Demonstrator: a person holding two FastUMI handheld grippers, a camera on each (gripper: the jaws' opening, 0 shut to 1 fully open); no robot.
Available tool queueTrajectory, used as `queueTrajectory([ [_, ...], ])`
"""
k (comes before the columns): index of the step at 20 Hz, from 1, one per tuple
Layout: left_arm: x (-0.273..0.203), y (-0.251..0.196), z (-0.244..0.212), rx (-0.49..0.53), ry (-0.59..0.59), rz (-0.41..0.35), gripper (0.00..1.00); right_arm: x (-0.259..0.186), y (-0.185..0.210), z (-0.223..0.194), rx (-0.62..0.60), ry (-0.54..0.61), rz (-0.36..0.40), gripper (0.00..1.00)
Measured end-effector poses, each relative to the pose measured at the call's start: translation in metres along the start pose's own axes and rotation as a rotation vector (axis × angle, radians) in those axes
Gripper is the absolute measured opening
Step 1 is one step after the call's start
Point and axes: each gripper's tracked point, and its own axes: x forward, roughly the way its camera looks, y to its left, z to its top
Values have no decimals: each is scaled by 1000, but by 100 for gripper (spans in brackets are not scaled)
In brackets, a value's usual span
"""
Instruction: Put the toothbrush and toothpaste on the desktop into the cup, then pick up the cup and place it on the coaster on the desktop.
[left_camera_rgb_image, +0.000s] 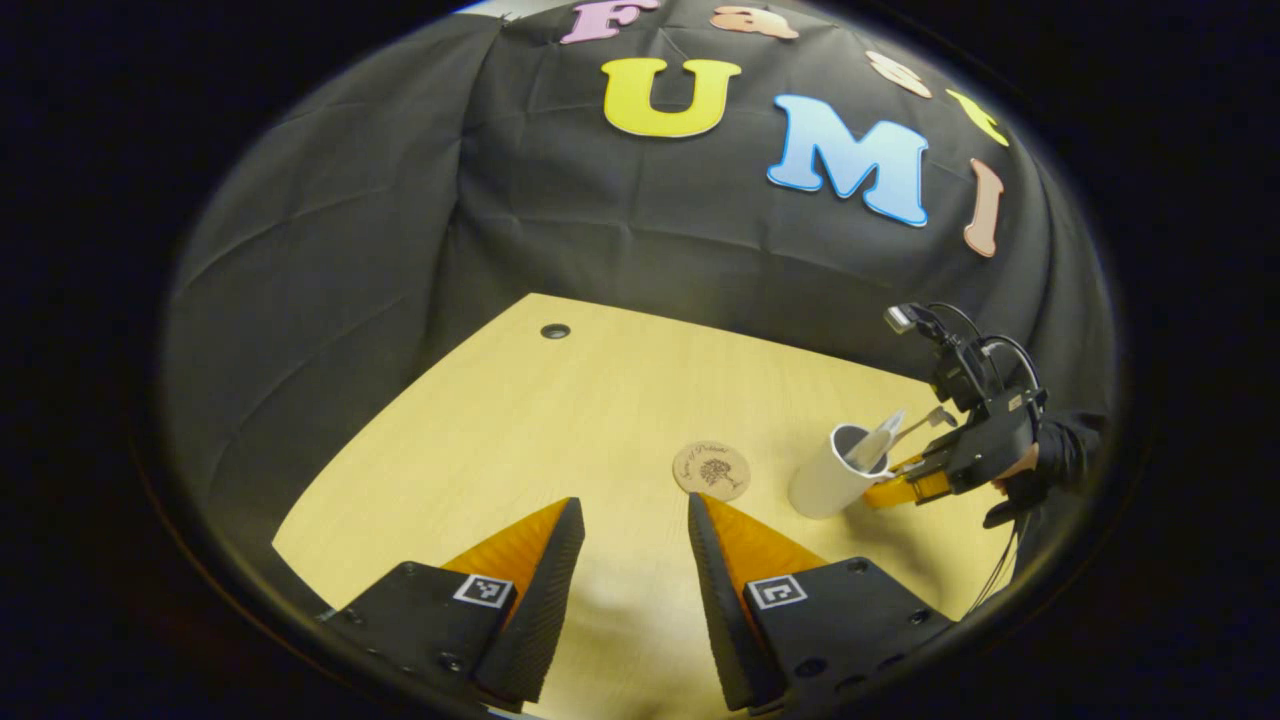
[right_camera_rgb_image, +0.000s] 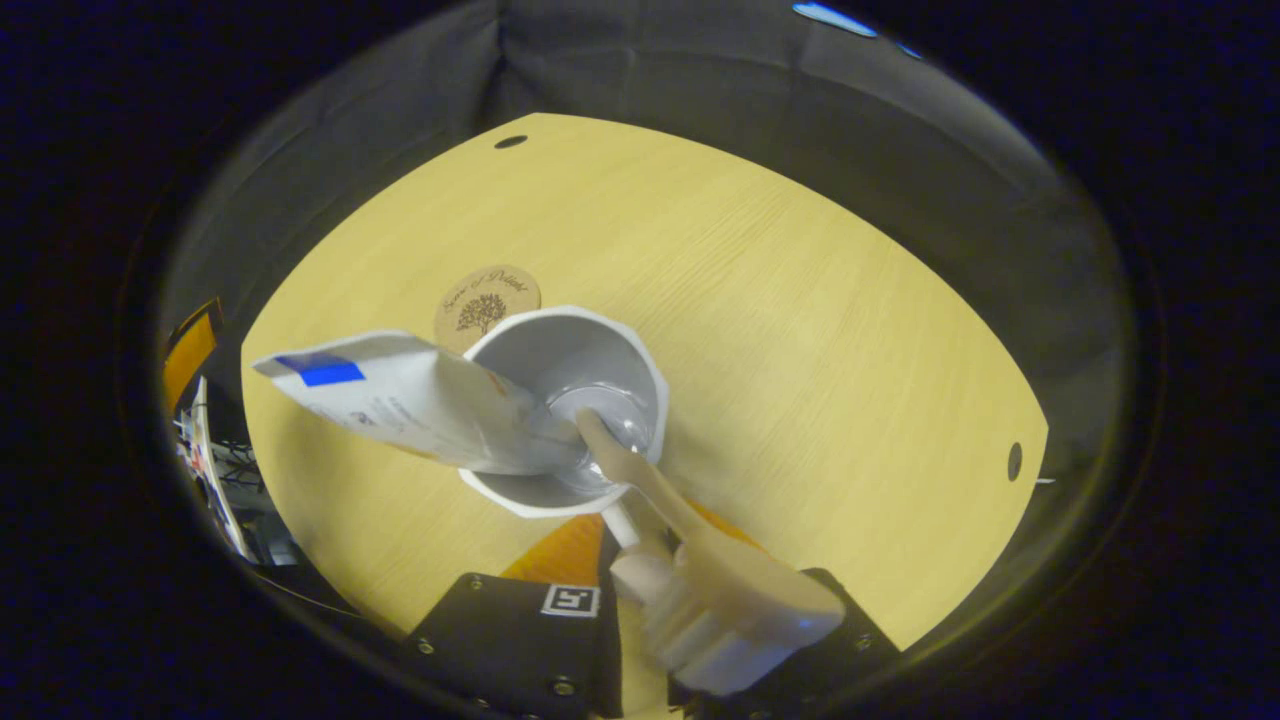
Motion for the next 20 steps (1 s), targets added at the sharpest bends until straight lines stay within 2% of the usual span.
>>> queueTrajectory([
  [6, -3, 1, -4, 7, 7, -7, 70, -1, 4, 9, 61, -53, -4, 15],
  [7, -4, 3, -5, 6, 7, -5, 77, -5, 7, 14, 74, -61, 4, 15],
  [17, -6, 43, -1, -18, 7, 14, 77, 2, 64, 67, 54, -80, 37, 15],
  [18, -7, 50, -1, -22, 4, 19, 70, 2, 68, 73, 52, -80, 36, 15],
  [20, -10, 63, -1, -27, 1, 30, 70, 8, 76, 85, 38, -78, 22, 15],
])
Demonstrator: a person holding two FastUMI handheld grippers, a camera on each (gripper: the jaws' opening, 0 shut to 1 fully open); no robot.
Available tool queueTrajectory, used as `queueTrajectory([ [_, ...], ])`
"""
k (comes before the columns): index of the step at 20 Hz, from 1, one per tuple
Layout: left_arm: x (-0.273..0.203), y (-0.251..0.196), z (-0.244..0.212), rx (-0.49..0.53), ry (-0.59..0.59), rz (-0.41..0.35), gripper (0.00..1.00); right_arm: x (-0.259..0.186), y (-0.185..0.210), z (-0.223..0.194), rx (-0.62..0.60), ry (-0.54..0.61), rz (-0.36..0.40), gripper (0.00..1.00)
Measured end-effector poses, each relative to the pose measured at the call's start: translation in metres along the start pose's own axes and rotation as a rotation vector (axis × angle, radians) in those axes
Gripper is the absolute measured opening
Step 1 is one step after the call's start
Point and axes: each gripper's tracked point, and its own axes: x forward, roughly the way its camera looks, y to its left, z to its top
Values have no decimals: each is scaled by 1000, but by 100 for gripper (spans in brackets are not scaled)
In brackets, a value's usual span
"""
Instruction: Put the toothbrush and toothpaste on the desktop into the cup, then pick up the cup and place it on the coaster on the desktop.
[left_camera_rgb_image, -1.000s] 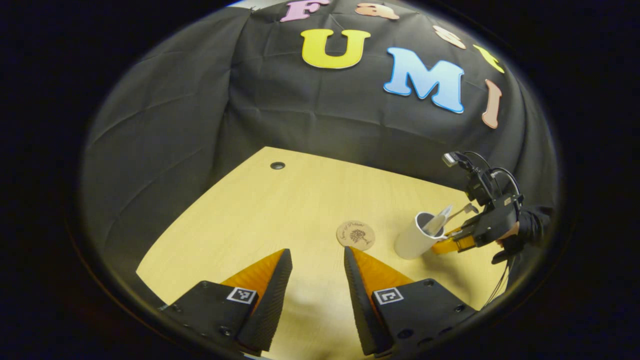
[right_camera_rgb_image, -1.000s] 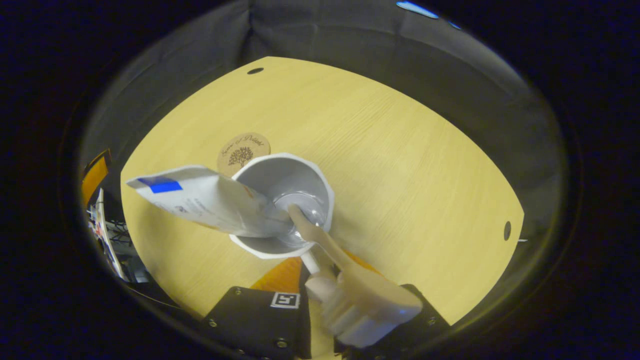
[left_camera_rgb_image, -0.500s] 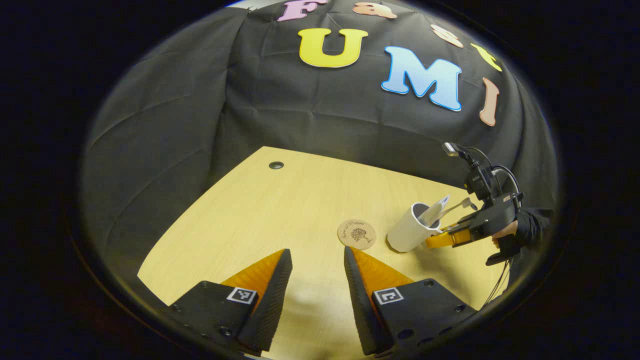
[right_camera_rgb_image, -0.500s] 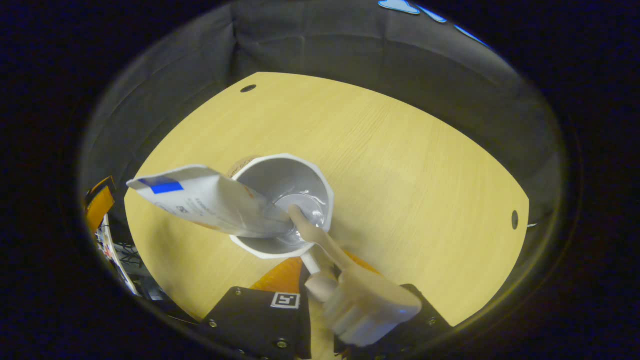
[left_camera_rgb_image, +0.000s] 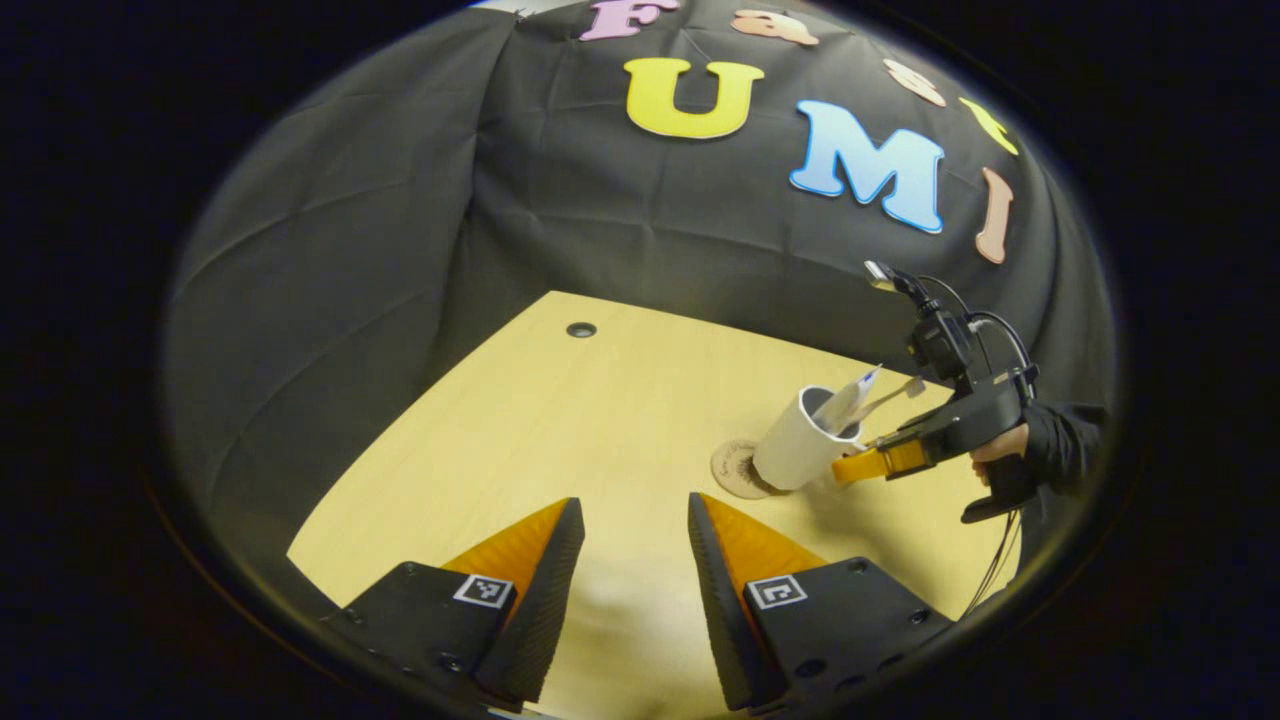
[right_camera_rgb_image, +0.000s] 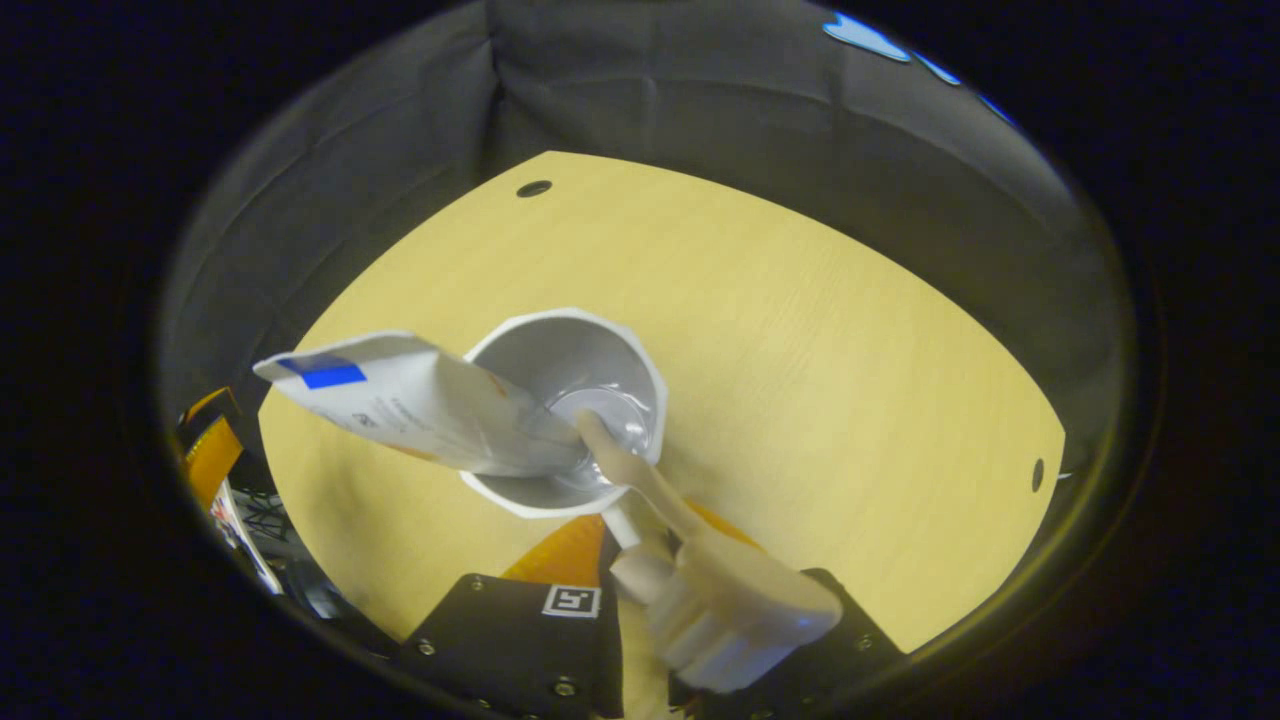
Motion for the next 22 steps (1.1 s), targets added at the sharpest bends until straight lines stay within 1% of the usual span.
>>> queueTrajectory([
  [3, -3, 19, 2, -11, -5, 17, 71, 11, 12, 10, 8, 20, 7, 15],
  [6, -10, 27, 5, -23, -7, 33, 70, 23, 18, 15, -13, 38, -9, 15],
  [9, -11, 41, 5, -33, -9, 43, 70, 51, 46, 33, -33, 59, -38, 14],
  [10, -9, 46, 3, -35, -8, 44, 70, 53, 55, 38, -32, 52, -45, 18],
  [11, -8, 48, 1, -38, -9, 42, 71, 40, 60, 38, -25, 39, -44, 21],
  [12, -11, 48, 2, -40, -9, 38, 71, 30, 61, 39, -17, 39, -44, 21],
  [13, -11, 46, 2, -40, -9, 33, 71, 13, 50, 32, -7, 33, -37, 23],
  [14, -11, 44, 3, -37, -8, 29, 71, 7, 44, 28, 3, 27, -32, 23],
  [15, -11, 41, 4, -33, -9, 21, 71, 5, 47, 29, 11, 22, -29, 27],
  [19, -12, 20, 12, 0, -25, -19, 70, -23, 49, 26, 29, -23, -30, 27],
  [22, -10, -4, 15, 26, -37, -64, 70, -54, 46, 19, 70, -66, -18, 26],
])
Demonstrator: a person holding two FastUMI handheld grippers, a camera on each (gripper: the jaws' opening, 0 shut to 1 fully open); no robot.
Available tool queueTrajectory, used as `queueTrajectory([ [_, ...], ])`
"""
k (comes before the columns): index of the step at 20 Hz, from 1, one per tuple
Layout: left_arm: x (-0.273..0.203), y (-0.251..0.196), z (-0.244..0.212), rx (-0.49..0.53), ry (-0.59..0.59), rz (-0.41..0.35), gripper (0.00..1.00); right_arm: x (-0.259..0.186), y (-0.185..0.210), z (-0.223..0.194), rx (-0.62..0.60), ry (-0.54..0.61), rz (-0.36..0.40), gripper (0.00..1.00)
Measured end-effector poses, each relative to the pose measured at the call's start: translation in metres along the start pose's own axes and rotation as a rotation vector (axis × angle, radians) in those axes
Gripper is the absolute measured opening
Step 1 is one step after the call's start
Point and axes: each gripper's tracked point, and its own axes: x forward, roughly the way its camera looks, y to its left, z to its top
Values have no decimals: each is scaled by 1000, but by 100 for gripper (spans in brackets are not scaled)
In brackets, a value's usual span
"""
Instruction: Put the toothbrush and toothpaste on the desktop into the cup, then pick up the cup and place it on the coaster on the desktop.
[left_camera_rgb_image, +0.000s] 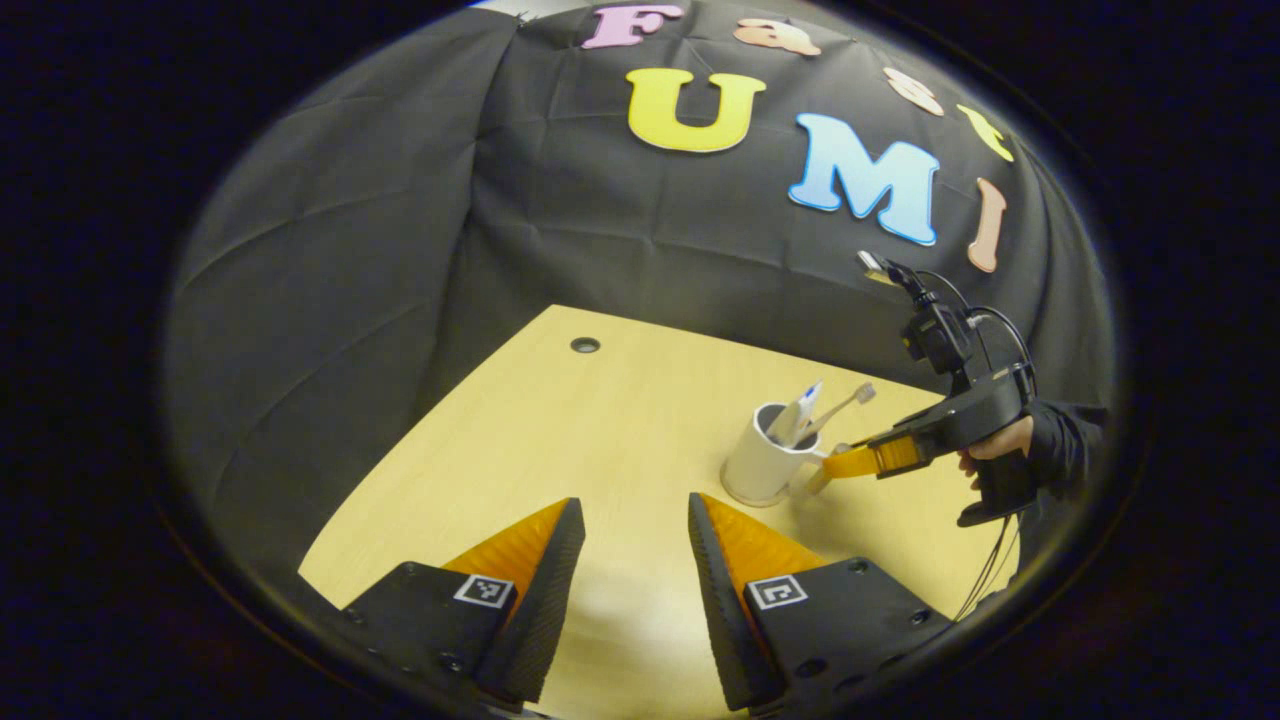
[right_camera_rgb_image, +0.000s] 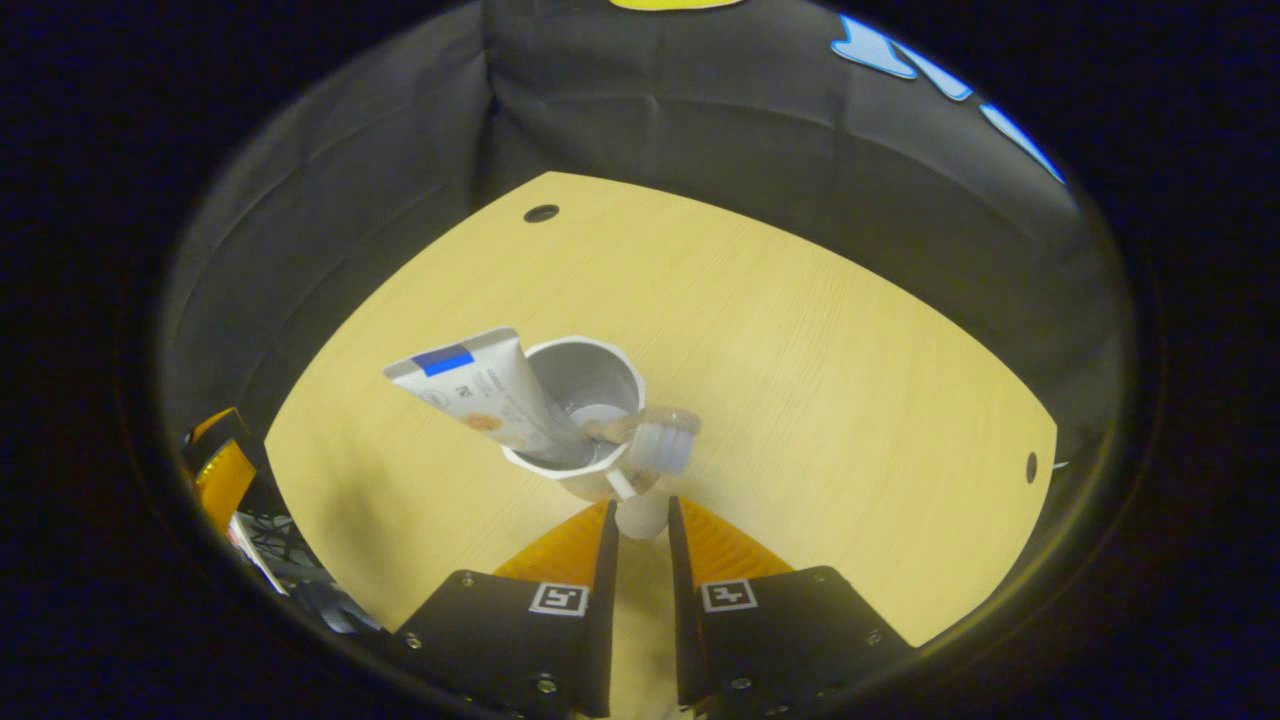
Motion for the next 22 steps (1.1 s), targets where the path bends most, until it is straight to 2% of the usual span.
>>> queueTrajectory([
  [5, 2, -52, 13, 64, -25, -102, 70, -56, -22, -21, 81, -68, -29, 24],
  [8, 1, -88, 25, 92, -56, -172, 70, -103, -36, -32, 135, -132, -73, 24],
  [11, -4, -125, 47, 122, -104, -227, 70, -161, -46, -32, 182, -247, -145, 24],
  [16, -29, -165, 99, 131, -237, -272, 70, -279, -44, -20, 222, -534, -264, 26],
  [17, -35, -173, 110, 134, -263, -277, 70, -297, -44, -20, 223, -584, -285, 26],
  [18, -40, -178, 117, 143, -290, -284, 76, -314, -43, -20, 221, -631, -303, 26],
  [19, -45, -185, 126, 151, -322, -296, 70, -330, -41, -17, 217, -672, -319, 25],
  [20, -52, -191, 135, 158, -355, -311, 76, -346, -39, -16, 214, -703, -334, 26],
  [21, -58, -193, 143, 162, -382, -308, 77, -355, -37, -17, 212, -732, -345, 26],
  [22, -63, -197, 150, 162, -405, -313, 74, -366, -33, -17, 209, -751, -347, 26],
])
